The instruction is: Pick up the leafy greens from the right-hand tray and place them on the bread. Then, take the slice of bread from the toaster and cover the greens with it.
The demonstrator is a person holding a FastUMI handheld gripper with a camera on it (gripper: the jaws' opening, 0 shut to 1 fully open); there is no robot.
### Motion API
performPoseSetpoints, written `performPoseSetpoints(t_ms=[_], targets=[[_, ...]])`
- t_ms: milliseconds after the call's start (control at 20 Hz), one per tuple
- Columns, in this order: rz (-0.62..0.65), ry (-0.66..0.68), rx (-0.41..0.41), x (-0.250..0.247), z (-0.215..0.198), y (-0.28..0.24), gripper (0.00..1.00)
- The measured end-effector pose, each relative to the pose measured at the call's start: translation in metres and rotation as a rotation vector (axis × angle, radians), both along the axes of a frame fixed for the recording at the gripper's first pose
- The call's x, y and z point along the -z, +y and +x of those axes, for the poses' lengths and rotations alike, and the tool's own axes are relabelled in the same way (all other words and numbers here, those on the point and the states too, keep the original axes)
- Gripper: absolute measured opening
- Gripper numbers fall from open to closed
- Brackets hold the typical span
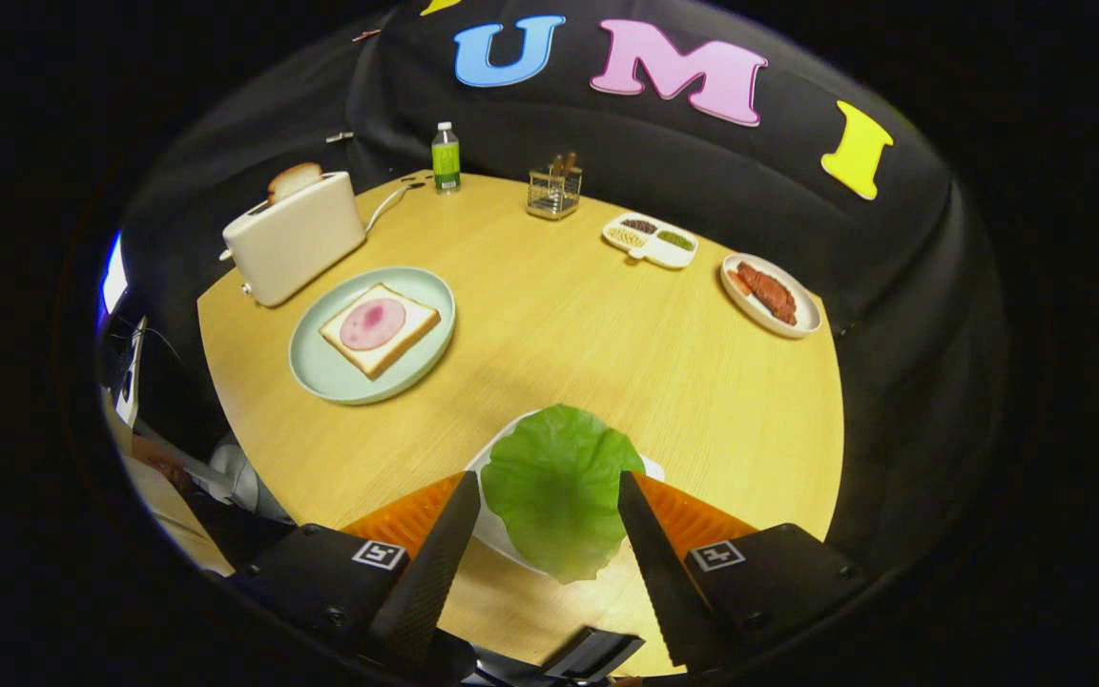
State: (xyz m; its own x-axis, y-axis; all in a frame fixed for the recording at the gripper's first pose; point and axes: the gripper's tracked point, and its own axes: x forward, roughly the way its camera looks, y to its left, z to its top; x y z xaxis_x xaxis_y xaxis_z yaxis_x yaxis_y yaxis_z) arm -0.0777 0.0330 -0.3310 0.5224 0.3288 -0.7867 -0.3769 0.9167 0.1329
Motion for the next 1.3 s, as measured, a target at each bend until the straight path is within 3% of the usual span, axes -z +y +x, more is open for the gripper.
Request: performPoseSetpoints(t_ms=[200, 400, 550, 650, 750, 800, 1000, 1300], targets=[[0.027, 0.099, 0.034, 0.039, 0.008, 0.003, 0.85], [-0.002, 0.163, 0.015, 0.069, 0.012, 0.004, 0.81], [0.002, 0.182, 0.021, 0.074, 0.012, 0.001, 0.68], [0.000, 0.186, 0.006, 0.076, 0.010, 0.000, 0.65], [0.004, 0.187, 0.022, 0.078, 0.012, -0.003, 0.40], [0.013, 0.190, 0.033, 0.077, 0.013, -0.003, 0.12], [0.025, 0.171, 0.054, 0.065, 0.016, -0.005, 0.07], [0.096, 0.004, 0.023, -0.023, 0.031, 0.018, 0.07]])
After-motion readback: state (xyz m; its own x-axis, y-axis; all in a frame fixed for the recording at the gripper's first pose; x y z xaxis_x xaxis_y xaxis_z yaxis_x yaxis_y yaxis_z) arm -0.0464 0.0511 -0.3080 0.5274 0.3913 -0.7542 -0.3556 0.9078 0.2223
